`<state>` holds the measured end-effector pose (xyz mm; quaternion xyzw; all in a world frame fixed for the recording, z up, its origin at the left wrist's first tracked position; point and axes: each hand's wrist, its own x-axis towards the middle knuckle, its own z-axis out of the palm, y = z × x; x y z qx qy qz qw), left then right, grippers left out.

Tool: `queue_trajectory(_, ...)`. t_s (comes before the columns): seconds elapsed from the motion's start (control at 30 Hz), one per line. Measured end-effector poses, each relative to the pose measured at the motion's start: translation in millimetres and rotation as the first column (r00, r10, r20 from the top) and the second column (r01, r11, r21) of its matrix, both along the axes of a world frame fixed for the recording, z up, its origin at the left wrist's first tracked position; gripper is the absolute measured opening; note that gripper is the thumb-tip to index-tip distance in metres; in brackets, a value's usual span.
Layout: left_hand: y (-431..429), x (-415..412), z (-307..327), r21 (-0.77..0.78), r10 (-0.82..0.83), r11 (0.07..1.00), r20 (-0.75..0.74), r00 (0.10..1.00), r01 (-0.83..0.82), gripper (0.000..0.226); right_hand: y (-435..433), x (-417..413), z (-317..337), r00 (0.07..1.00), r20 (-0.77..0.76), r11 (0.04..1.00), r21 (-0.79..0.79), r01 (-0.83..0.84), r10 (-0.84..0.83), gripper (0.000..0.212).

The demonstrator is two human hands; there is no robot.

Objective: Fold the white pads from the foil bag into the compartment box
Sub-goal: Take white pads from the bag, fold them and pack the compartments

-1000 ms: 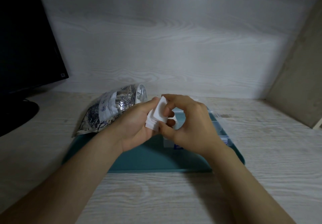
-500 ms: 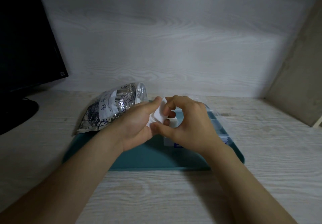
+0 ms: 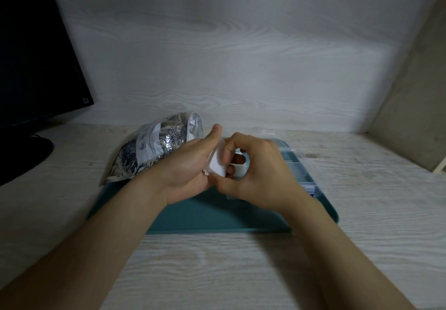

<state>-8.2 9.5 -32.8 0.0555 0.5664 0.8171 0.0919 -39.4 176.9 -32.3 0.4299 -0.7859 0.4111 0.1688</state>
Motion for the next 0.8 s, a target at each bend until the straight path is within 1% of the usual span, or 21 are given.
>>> queue_trajectory(0.07, -1.2, 0.7, 0.5, 0.014, -0.057, 0.998, 0.005, 0.998, 0.057, 0.049, 1.0, 0.3, 0.7, 1.000, -0.004, 1.000, 0.001, 0.000, 0.000, 0.033)
queue_trajectory(0.13, -3.4, 0.8, 1.7, 0.025, -0.107, 0.994, 0.018, 0.994, 0.106, 0.036, 0.9, 0.3, 1.0, 1.000, 0.027, 1.000, -0.016, -0.002, 0.002, 0.033)
queue_trajectory(0.17, -4.2, 1.5, 2.9, 0.037, -0.120, 0.992, 0.025, 0.993, 0.119, 0.034, 0.6, -0.3, 0.9, 0.999, 0.042, 0.999, -0.032, 0.001, 0.000, 0.033)
queue_trajectory(0.3, -6.4, 1.1, 4.0, 0.049, -0.120, 0.992, 0.064, 0.991, 0.117, 0.039, 0.7, -5.2, -0.8, 0.995, -0.014, 0.993, -0.063, 0.096, -0.097, 0.036)
queue_trajectory(0.33, -6.6, 0.5, 3.3, 0.043, -0.116, 0.993, 0.071, 0.991, 0.113, 0.040, 1.1, -5.2, -0.3, 0.995, -0.007, 0.992, -0.070, 0.101, -0.102, 0.036)
queue_trajectory(0.47, -5.0, -0.2, 1.7, 0.055, -0.100, 0.994, 0.080, 0.992, 0.096, 0.039, -0.2, 1.0, 1.4, 1.000, 0.027, 0.996, -0.088, 0.016, -0.014, 0.041)
queue_trajectory(0.57, -3.1, 1.7, 2.2, 0.060, -0.076, 0.996, 0.077, 0.994, 0.071, 0.040, -1.8, 1.9, 1.7, 1.000, 0.009, 0.998, -0.067, 0.006, -0.006, 0.044)
queue_trajectory(0.8, -1.7, 1.7, 1.3, -0.051, 0.002, 0.999, 0.046, 0.999, 0.001, 0.049, -0.8, 0.3, 0.5, 1.000, 0.002, 0.999, -0.029, 0.015, -0.015, 0.044)
